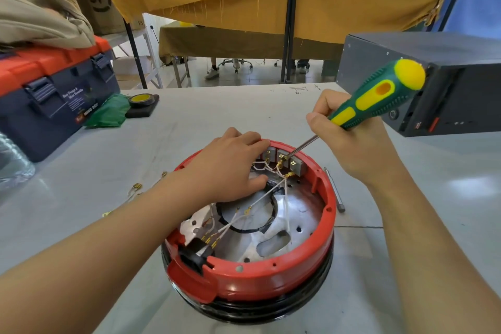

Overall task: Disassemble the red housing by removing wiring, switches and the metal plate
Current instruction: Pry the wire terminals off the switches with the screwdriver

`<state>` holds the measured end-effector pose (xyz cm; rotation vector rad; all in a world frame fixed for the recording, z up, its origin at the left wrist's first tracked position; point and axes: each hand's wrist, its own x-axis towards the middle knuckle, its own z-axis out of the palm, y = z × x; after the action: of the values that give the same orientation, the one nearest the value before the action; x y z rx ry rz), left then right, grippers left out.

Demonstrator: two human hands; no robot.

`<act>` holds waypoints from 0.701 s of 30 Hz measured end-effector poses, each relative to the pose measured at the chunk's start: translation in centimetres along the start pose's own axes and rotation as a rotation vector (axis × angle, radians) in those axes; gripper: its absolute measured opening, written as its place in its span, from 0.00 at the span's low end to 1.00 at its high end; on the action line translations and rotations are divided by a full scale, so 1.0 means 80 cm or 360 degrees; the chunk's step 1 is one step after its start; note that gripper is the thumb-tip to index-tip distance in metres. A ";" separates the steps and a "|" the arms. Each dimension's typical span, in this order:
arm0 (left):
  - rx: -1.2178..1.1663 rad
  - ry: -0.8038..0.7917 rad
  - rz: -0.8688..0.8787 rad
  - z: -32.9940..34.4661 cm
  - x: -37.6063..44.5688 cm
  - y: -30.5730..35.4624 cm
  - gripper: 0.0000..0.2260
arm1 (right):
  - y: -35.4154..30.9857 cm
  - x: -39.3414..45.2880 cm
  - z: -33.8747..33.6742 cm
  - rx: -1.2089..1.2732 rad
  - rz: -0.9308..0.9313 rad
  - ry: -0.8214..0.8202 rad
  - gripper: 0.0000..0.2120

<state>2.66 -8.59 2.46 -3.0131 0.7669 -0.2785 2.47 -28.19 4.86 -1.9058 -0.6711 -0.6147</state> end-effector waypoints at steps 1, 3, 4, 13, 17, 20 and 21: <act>-0.0020 -0.0001 -0.0001 0.000 0.000 0.000 0.29 | 0.000 0.000 0.000 -0.0007 -0.0005 -0.0010 0.12; -0.0063 -0.0016 0.0002 -0.002 0.000 -0.001 0.29 | -0.001 0.001 -0.001 0.0005 0.0011 -0.0033 0.12; -0.0081 -0.0025 0.0011 -0.004 0.000 -0.002 0.29 | -0.001 0.001 -0.001 0.0025 0.0025 -0.0042 0.11; -0.0223 -0.0098 0.0081 -0.016 0.008 -0.008 0.27 | 0.008 0.003 -0.002 0.0201 0.0135 0.0012 0.11; -0.0253 0.0008 0.0056 -0.008 0.001 -0.006 0.26 | 0.015 0.006 -0.004 0.0345 0.0222 0.0037 0.12; -0.0281 0.0148 0.0013 0.002 -0.005 -0.003 0.25 | 0.019 0.006 -0.004 0.0398 0.0264 0.0064 0.13; -0.0302 0.0172 0.0006 0.004 -0.006 -0.003 0.24 | 0.020 0.006 -0.004 0.0415 0.0275 0.0076 0.13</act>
<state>2.43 -8.18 2.11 -3.1956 0.8532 -0.3932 3.89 -29.00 4.28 -1.6793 -0.5223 -0.4390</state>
